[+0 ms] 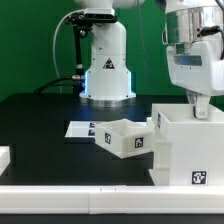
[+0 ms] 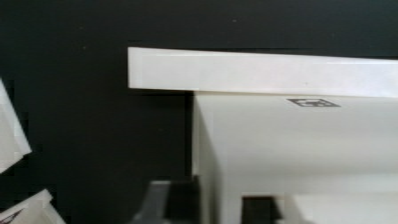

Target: Assemble drawer

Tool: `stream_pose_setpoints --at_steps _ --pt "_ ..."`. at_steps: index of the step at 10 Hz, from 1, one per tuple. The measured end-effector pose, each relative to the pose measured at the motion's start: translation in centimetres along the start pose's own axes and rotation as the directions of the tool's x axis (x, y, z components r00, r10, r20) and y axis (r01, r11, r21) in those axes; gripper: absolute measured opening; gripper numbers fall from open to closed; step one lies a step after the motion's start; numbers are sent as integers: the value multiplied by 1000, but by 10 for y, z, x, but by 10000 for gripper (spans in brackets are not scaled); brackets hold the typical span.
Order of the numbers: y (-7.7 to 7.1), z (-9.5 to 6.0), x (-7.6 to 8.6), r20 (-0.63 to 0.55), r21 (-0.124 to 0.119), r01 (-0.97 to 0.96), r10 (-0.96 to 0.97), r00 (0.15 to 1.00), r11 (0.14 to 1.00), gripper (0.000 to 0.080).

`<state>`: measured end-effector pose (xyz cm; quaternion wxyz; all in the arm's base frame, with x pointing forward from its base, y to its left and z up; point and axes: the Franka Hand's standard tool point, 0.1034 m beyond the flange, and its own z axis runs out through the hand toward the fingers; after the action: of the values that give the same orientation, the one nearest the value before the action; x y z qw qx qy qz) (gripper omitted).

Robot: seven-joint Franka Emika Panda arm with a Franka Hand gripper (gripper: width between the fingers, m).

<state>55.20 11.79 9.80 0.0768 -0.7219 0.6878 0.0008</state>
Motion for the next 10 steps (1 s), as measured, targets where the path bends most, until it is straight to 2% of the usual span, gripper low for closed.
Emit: stream_pose_setpoints --at_steps 1,2,3,4,5,7,10 --pt "0 0 0 0 0 0 0 1000 1000 150" --pt "0 0 0 0 0 1 -1 1000 1000 326" --pt "0 0 0 0 -1 1 -1 1000 1000 326" --pt "0 1 0 -1 -1 1 -1 1000 1000 559" --pt "0 1 0 -1 -1 1 -1 1000 1000 629" --pt "0 0 1 0 -2 4 -4 1000 1000 645" --pt "-7 -31 10 30 19 92 -92 995 996 649"
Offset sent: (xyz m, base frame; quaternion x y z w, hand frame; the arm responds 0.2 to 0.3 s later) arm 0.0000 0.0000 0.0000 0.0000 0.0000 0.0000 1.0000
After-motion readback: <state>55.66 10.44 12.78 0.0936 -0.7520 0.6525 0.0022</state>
